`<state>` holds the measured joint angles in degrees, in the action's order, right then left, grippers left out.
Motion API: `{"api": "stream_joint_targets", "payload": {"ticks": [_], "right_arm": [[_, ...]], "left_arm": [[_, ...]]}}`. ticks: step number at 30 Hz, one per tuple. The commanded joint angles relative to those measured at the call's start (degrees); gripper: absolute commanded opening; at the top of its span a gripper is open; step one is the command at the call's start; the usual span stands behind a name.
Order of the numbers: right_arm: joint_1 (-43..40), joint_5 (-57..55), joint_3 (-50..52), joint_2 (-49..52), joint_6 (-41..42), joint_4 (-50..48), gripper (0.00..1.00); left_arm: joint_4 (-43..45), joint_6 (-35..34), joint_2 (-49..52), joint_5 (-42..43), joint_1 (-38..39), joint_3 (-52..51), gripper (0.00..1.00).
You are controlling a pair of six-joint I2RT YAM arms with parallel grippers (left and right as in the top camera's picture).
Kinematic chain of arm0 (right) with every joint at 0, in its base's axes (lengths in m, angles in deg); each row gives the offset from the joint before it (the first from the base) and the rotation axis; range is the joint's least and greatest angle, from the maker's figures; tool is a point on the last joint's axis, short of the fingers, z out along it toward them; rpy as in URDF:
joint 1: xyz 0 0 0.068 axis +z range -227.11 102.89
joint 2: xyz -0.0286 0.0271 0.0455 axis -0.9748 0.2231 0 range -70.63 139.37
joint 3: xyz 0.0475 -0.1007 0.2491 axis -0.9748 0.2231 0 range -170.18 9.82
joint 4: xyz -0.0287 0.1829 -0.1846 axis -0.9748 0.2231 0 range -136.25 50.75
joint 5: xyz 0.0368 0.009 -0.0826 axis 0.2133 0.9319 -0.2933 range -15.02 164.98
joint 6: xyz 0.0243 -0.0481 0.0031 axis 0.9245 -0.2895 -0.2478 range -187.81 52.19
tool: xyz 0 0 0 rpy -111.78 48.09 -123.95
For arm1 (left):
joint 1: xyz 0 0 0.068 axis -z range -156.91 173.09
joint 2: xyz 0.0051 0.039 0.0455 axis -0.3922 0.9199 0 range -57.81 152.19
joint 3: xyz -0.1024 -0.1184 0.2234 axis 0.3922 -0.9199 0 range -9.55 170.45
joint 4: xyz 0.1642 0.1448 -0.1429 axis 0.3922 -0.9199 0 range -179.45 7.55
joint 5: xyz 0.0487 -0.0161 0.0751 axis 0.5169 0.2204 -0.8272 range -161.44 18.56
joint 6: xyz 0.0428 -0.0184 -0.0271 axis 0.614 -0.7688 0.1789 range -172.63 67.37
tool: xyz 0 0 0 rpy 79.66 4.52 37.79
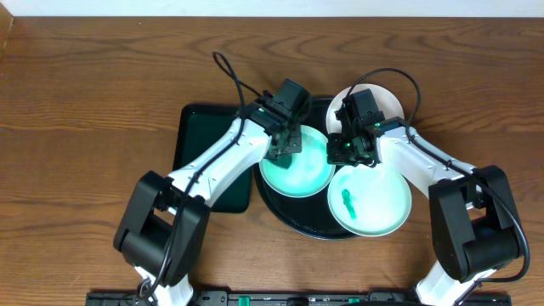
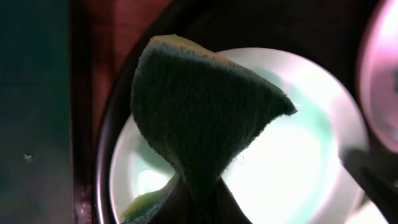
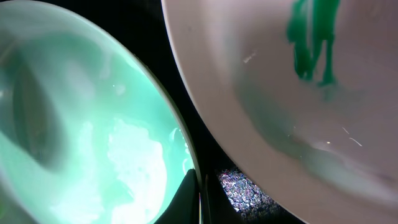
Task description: Clean dirty plates on tray and stack at the side
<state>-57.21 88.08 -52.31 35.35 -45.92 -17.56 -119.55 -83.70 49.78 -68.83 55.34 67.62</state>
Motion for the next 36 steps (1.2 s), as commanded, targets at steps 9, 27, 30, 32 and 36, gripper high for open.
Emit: {"api": "stream_joint_targets", "payload": {"ticks": [9,27,30,32,36], "right_arm": [[0.46,0.46,0.24,0.09,-0.31,-0.17,0.01],[0.46,0.46,0.24,0.09,-0.31,-0.20,0.01],[0.46,0.46,0.24,0.09,-0.31,-0.20,0.01],[0.46,0.46,0.24,0.09,-0.31,-0.20,0.01],[0.46,0.46,0.24,0.09,-0.31,-0.20,0.01]], "left_arm": [[0.33,0.31,9.42,1.22,-0.98,-0.94,0.08],[0.59,6.47,4.76,27.85,-1.33,0.44,0.07],[0.59,8.22,0.87,27.10,-1.33,0.46,0.07],[0.24,8.09,-0.98,23.39,-1.33,0.44,0.07],[-1.70,7.87,-2.25,14.32,-1.33,0.42,0.07]]}}
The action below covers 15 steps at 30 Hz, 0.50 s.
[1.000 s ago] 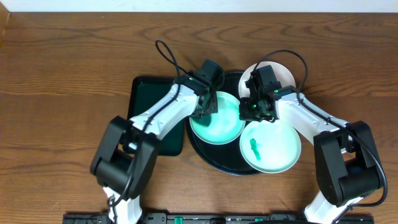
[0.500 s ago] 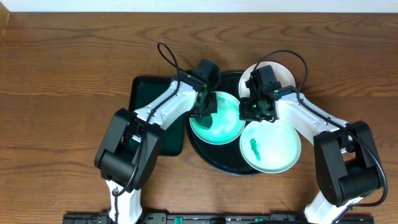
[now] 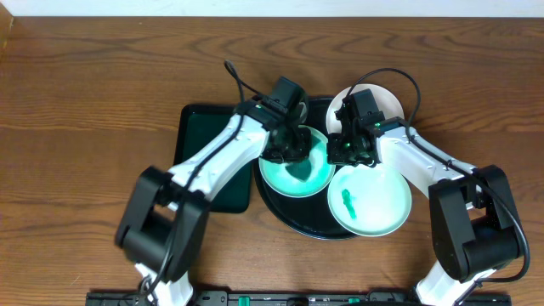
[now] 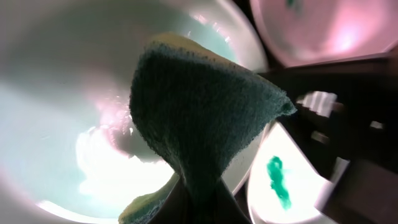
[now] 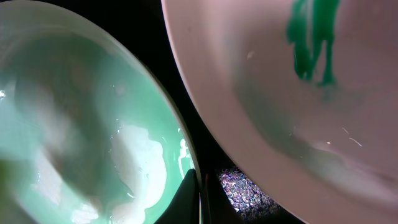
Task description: Clean dirty plates on tray and stack at the side
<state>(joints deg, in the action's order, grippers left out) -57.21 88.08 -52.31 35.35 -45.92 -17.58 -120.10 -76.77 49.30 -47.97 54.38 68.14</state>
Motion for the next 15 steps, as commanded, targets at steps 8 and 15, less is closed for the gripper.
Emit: {"api": "stream_joint_targets", "payload": {"ticks": [8,15], "right_arm": [[0.46,0.46,0.24,0.09,-0.31,-0.15,0.01],[0.46,0.48,0.24,0.09,-0.28,-0.20,0.01]], "left_arm": [[-2.80,-1.90,0.85,-18.64,-0.37,-1.68,0.08],[-2.14,-5.46,4.50,-21.53,-0.31,-3.04,0.08]]}}
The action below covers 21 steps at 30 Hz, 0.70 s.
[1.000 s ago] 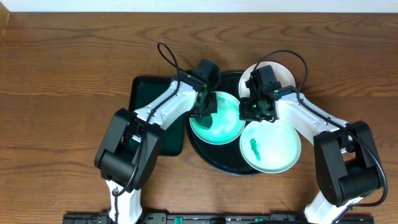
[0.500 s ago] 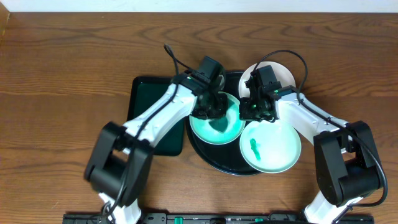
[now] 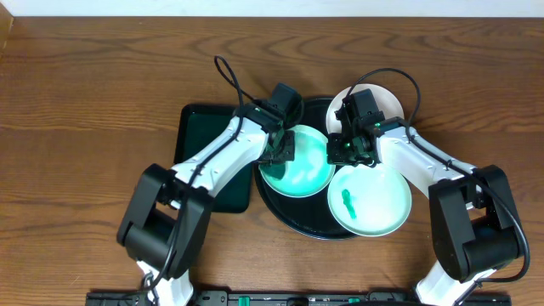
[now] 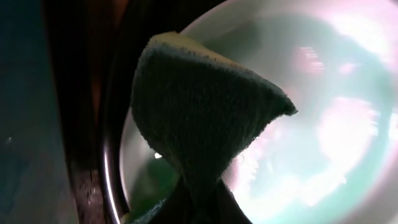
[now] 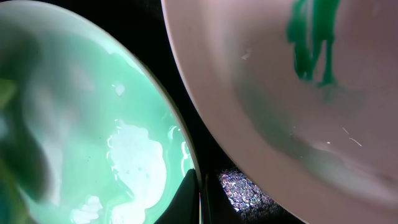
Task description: Clean dirty plates on tray and stack at the side
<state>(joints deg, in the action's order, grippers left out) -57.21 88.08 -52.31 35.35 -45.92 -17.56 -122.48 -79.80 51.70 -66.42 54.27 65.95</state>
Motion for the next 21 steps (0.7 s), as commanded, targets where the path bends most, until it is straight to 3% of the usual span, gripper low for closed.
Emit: {"api": "stream_joint_targets", "payload": {"ticks": [1,6,14,21], "right_arm": [[0.46,0.48,0.24,0.09,-0.28,-0.22,0.01],[0.46,0.46,0.24,0.09,-0.31,-0.20,0.01],[0.46,0.48,0.24,0.09,-0.28,-0.22,0.01],[0.46,0.48,0.24,0.09,-0.28,-0.22,0.01]], "left_arm": [[0.59,-2.54,2.84,-2.80,-0.07,-1.14,0.08],[0.92,-2.51,6.45,0.44,1.25,-1.53,0.07],[1.66,-2.23,7.61,13.92,4.57,-1.53,0.08],[1.81,-2.23,4.68,17.44,5.11,0.24,0.07]]}}
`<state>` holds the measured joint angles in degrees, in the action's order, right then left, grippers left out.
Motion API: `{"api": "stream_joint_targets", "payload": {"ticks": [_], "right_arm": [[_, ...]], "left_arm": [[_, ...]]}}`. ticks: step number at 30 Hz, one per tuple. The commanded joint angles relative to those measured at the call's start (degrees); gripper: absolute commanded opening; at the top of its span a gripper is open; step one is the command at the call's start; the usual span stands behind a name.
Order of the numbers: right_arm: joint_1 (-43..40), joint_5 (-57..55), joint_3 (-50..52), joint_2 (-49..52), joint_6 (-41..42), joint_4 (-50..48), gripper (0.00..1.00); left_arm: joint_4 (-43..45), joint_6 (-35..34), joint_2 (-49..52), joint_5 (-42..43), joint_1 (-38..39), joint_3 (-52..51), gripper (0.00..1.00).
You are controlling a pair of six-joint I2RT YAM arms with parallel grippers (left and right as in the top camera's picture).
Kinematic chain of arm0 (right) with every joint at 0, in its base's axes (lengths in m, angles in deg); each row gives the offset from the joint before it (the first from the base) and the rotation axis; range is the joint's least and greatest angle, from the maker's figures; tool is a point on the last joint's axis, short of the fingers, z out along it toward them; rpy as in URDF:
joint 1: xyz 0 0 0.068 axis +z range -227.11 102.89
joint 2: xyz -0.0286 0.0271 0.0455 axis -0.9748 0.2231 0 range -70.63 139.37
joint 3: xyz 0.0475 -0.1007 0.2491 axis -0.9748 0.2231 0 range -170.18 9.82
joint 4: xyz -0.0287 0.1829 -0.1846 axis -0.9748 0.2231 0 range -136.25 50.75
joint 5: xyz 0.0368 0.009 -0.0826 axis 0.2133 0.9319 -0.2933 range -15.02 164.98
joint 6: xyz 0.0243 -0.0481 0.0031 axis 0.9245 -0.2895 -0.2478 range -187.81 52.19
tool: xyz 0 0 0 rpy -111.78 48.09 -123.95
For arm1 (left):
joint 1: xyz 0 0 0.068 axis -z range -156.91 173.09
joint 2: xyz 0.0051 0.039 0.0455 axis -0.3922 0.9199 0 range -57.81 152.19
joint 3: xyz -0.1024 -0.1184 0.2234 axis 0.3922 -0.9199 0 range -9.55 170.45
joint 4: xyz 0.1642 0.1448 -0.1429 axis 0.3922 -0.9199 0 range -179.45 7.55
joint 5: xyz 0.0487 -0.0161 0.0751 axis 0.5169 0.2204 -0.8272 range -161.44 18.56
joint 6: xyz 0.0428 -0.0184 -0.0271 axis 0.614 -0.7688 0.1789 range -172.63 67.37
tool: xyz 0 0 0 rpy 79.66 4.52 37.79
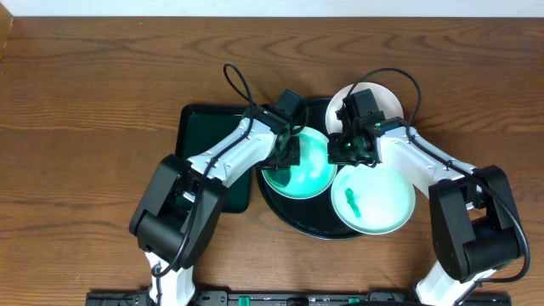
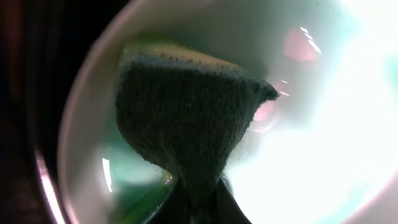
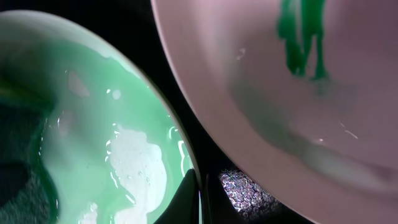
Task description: Clean dirty plates on tray and stack at the side
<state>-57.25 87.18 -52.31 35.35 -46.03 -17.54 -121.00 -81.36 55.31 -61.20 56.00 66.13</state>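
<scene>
A round black tray (image 1: 297, 217) holds two white plates. The left plate (image 1: 306, 174) is smeared all over with green. My left gripper (image 1: 287, 151) is shut on a dark green sponge (image 2: 186, 118) that presses on this plate's left part. My right gripper (image 1: 342, 153) is shut on the right rim of the same plate (image 3: 112, 149). The front right plate (image 1: 378, 200) carries a green stain (image 1: 353, 202), also seen as green streaks (image 3: 301, 37) in the right wrist view. A third white plate (image 1: 387, 100) lies behind the right arm, off the tray.
A dark green rectangular tray (image 1: 204, 144) lies left of the round one, partly under my left arm. Brown wooden table (image 1: 85, 102) all around. Cables loop above both wrists.
The left gripper with the sponge has moved a little forward and right, onto the green plate's left inner part. The right gripper still pinches the rim. The stained plate lies slightly lower right.
Throughout, my right gripper held the green plate's right rim while the left gripper kept the sponge. The sponge was first at the plate's far left edge, then over its middle, then back at the left rim, and now on its left inner surface.
</scene>
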Motion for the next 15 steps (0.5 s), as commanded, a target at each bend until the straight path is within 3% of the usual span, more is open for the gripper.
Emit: {"api": "stream_joint_targets", "payload": {"ticks": [1,5,15], "right_arm": [[0.50,1.38,0.24,0.09,-0.17,-0.24,0.01],[0.50,1.38,0.24,0.09,-0.17,-0.24,0.01],[0.50,1.38,0.24,0.09,-0.17,-0.22,0.01]], "left_arm": [[0.55,-0.59,-0.02,12.22,3.37,0.24,0.08],[1.53,-0.02,-4.94,10.01,3.17,0.37,0.07],[0.11,-0.04,-9.92,-7.21,3.17,0.24,0.07]]}}
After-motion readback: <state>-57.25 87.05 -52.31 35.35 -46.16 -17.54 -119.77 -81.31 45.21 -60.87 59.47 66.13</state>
